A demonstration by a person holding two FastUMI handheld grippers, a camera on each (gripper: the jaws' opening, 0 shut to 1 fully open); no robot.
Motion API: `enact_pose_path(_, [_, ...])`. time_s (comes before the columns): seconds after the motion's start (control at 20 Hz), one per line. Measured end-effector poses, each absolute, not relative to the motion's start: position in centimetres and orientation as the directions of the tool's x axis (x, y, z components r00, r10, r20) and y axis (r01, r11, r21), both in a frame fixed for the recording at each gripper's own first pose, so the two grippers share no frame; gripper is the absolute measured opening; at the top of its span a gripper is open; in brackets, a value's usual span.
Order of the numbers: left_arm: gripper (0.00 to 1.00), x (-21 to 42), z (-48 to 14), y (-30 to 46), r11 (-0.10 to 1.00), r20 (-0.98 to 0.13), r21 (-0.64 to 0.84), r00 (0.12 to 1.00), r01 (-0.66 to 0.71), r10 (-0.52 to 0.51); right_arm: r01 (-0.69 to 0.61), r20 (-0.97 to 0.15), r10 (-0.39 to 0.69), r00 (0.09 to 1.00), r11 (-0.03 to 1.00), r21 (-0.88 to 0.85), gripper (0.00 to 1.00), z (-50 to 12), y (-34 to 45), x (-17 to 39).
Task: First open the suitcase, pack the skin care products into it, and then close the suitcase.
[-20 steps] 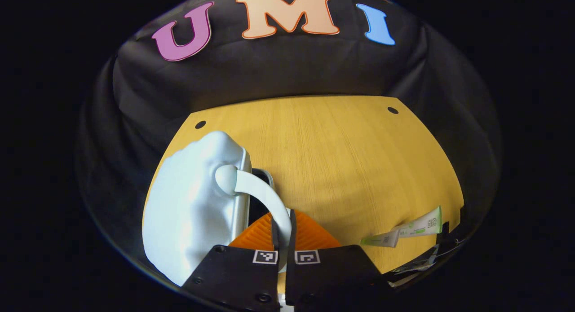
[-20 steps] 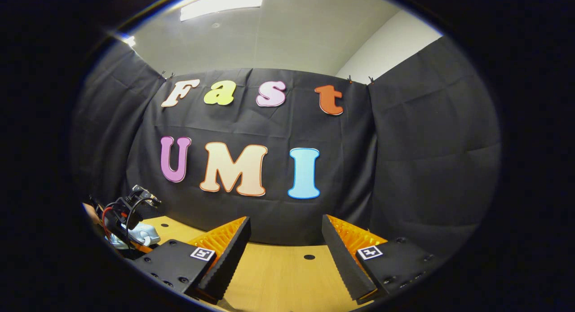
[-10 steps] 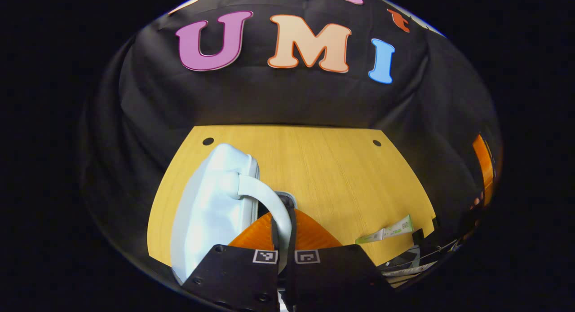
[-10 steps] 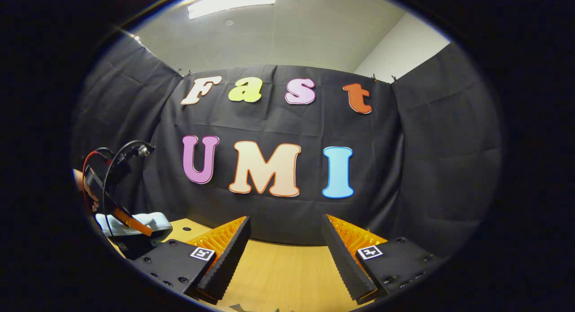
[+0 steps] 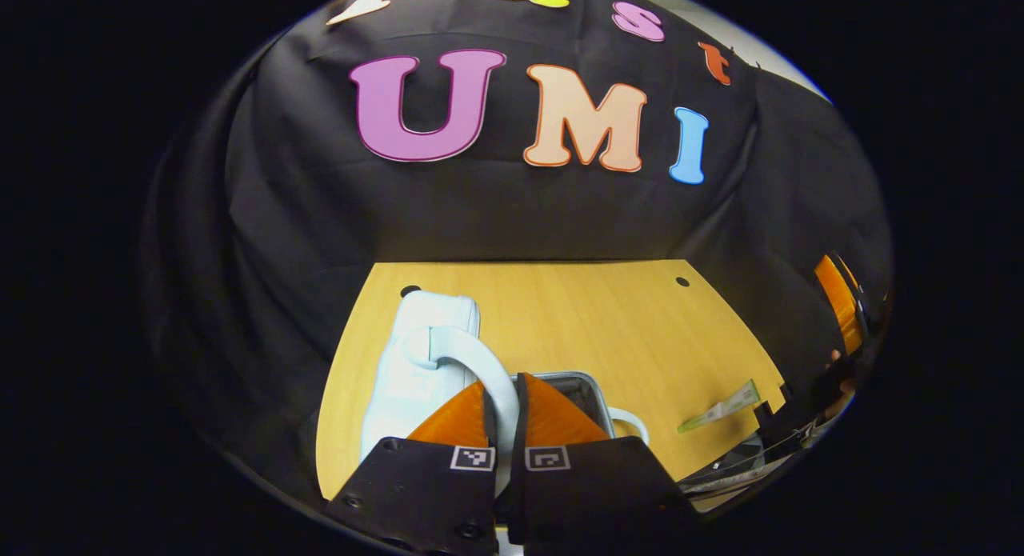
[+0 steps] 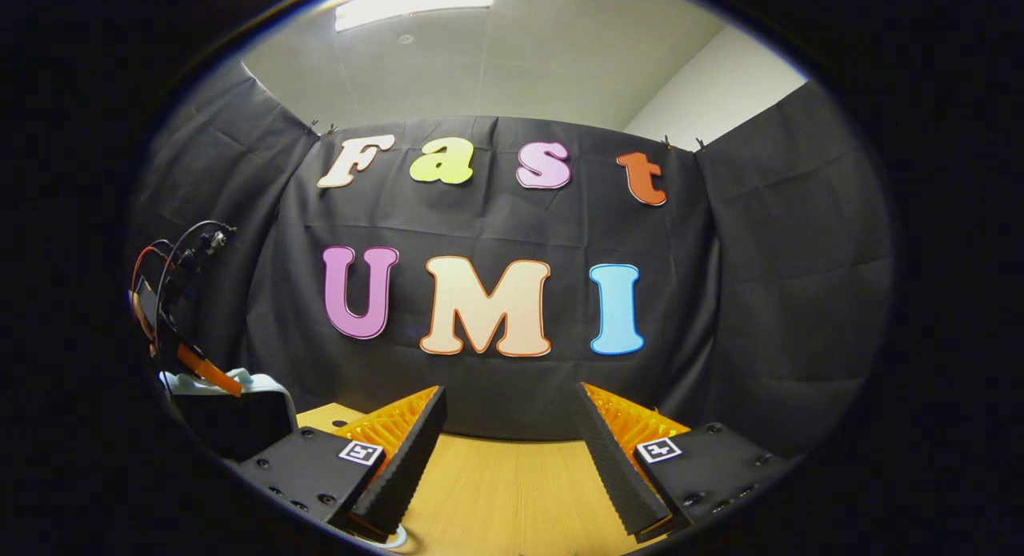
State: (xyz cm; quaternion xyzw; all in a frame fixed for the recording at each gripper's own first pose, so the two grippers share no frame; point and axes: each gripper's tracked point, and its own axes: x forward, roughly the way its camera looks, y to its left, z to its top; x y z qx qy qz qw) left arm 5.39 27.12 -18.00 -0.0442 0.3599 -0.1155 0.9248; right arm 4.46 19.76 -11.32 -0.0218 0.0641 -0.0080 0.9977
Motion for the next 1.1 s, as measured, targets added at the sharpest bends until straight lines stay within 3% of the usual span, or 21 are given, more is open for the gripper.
enact_pose_path(0.2, [0.00, 6.4, -18.4, 32.6, 0.979, -0.645, -0.133, 0.737, 0.152, -0.202, 0.014, -0.154, -0.023, 0.988, 0.998, -0.058, 0.99, -12.0, 23.0, 4.2])
enact_pose_path(0.75, [0.00, 7.4, -22.7, 43.2, 0.954, -0.643, -0.298, 0.734, 0.022, -0.217, -0.009, -0.170, -0.008, 0.985, 0.995, -0.099, 0.99, -11.5, 28.1, 5.1])
enact_pose_path(1.1, [0.00, 6.4, -27.3, 48.5, 0.830, -0.643, -0.535, 0.713, -0.158, -0.279, -0.015, -0.200, -0.015, 0.980, 0.989, -0.146, 0.99, -12.7, 29.0, 5.6])
